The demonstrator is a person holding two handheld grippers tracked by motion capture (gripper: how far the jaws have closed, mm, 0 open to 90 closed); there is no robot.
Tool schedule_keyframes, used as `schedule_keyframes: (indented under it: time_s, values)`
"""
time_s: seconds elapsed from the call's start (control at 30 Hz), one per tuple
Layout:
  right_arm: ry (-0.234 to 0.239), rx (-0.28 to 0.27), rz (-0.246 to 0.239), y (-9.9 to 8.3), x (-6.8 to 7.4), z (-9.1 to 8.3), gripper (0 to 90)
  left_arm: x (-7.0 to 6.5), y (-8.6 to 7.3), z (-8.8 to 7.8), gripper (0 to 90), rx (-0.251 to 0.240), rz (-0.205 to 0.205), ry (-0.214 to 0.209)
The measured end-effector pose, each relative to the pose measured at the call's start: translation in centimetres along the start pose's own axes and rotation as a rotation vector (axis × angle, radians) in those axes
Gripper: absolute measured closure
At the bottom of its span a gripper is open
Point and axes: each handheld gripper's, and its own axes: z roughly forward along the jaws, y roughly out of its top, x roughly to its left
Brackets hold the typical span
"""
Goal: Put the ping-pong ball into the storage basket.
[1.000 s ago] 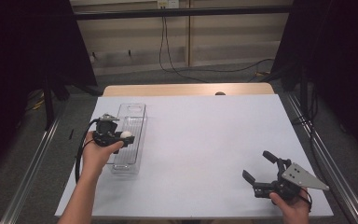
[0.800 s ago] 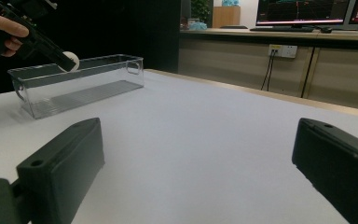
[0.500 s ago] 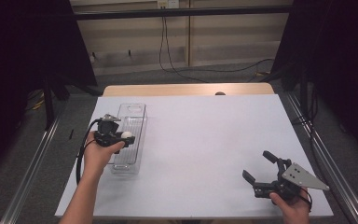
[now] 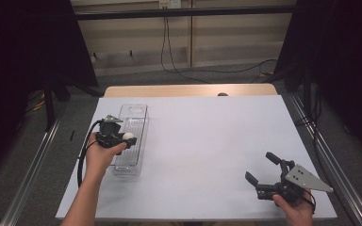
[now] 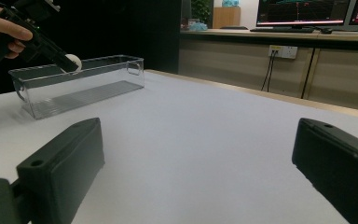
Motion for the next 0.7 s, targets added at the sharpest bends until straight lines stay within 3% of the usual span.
schedule_keyframes:
  time_s: [0.5,0.67,0.7]
  values:
    - [0.003,-0.001,-0.001,0.0,0.01,0.01,1.7,0.19,-0.03,0.05,50.6,0.017,0.009,0.015]
    - [0.003,-0.001,-0.002,0.0,0.02,0.03,1.7,0.16,-0.16,0.08,49.7,0.0,-0.009,0.031]
    - [0.003,0.0,-0.002,-0.01,0.03,0.03,1.7,0.31,-0.18,0.01,49.5,0.013,-0.001,0.015]
